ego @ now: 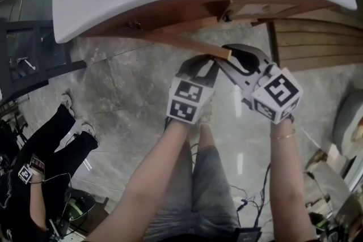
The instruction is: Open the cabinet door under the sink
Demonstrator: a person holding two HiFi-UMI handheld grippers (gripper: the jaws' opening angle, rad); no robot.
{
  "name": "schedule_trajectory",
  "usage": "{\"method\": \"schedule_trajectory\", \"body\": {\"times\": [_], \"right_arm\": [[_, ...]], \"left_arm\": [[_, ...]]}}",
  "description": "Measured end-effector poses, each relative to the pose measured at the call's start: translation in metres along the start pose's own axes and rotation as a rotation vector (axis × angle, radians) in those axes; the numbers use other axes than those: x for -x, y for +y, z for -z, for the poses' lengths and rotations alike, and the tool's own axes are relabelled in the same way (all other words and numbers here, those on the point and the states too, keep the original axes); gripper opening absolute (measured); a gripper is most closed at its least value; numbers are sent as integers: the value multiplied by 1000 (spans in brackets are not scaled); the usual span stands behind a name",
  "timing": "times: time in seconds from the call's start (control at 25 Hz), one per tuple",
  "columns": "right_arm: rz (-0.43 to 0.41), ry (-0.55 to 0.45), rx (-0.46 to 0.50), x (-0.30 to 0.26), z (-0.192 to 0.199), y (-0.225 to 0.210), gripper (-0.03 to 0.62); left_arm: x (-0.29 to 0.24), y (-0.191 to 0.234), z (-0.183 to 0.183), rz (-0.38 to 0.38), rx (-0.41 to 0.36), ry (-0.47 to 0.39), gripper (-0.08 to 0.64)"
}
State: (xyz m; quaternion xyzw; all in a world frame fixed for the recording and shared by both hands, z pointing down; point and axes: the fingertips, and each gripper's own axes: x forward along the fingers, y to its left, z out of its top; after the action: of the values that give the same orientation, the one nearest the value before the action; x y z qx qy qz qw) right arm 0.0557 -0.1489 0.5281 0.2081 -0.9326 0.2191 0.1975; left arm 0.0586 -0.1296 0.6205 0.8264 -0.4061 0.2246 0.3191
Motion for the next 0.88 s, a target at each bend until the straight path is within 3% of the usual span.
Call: {"method": "schedule_trajectory", "body": {"times": [0.72, 0.88], "right_arm": [[-46, 96, 25, 4, 24, 50, 105], [-51, 114, 34, 3, 29, 60, 104]], "left_arm": [[36, -8, 38, -10, 4, 33, 86], [43, -8, 46, -6, -9, 73, 86]]}}
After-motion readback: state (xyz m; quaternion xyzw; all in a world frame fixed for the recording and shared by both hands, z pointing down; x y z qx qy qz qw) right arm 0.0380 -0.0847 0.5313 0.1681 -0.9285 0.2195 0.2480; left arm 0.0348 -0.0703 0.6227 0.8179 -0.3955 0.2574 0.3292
